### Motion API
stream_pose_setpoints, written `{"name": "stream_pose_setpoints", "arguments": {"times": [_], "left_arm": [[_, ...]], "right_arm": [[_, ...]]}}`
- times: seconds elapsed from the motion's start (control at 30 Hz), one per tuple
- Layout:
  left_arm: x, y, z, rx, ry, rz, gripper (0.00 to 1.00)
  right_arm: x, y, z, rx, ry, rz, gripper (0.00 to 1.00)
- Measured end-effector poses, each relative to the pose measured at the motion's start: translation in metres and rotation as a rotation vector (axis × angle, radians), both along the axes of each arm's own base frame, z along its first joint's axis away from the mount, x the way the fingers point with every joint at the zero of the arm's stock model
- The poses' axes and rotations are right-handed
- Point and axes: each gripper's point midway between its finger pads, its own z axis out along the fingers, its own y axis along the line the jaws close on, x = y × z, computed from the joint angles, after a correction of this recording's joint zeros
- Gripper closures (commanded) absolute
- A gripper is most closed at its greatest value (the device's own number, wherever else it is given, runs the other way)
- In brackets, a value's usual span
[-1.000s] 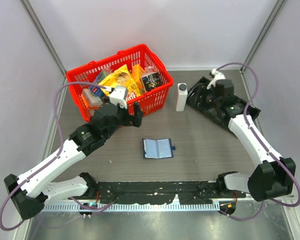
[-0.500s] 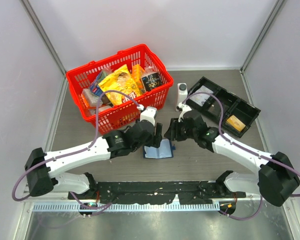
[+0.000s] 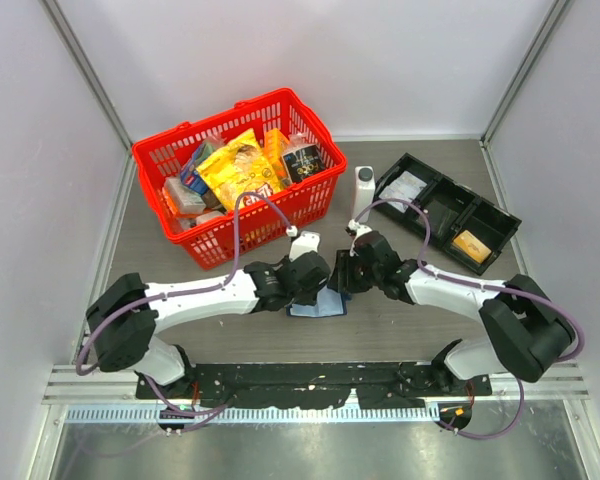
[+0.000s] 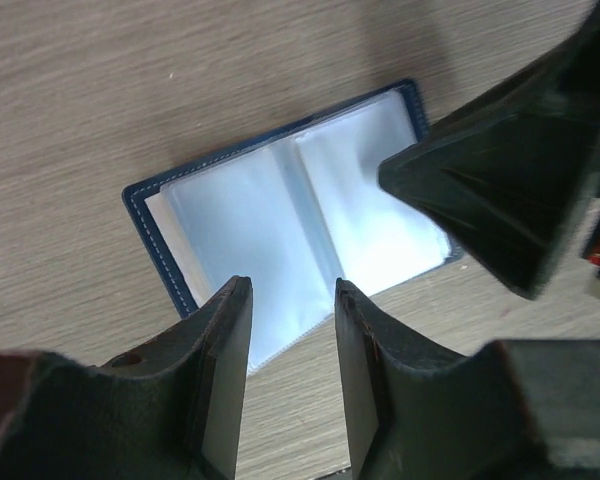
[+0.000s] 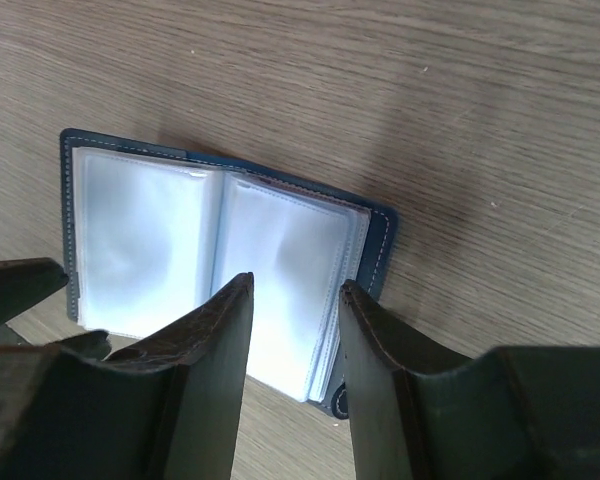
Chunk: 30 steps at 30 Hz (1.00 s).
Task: Take the credit cards out of the card holder
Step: Remove the credit card from the card holder.
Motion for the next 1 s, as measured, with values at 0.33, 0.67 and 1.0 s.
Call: {"name": "stream_pose_setpoints", "arguments": {"times": [0.33, 0.67, 1.0], "left_arm": [[-0.004, 0.029, -0.053, 0.050, 0.144, 0.100, 0.81], [-0.007, 0.035, -0.069, 0.019, 0.216, 0.137, 0.87], [-0.008, 0.029, -0.068, -0.008, 0.227, 0.130, 0.88]], "right_arm": [[-0.005, 0.002, -0.011, 0.006, 0.031, 0.010, 0.60], [-0.006, 0.008, -0.010, 0.031, 0.037, 0.030, 0.62], [-0.011, 0.021, -0.002, 0.102, 0.050, 0.082, 0.64]]}}
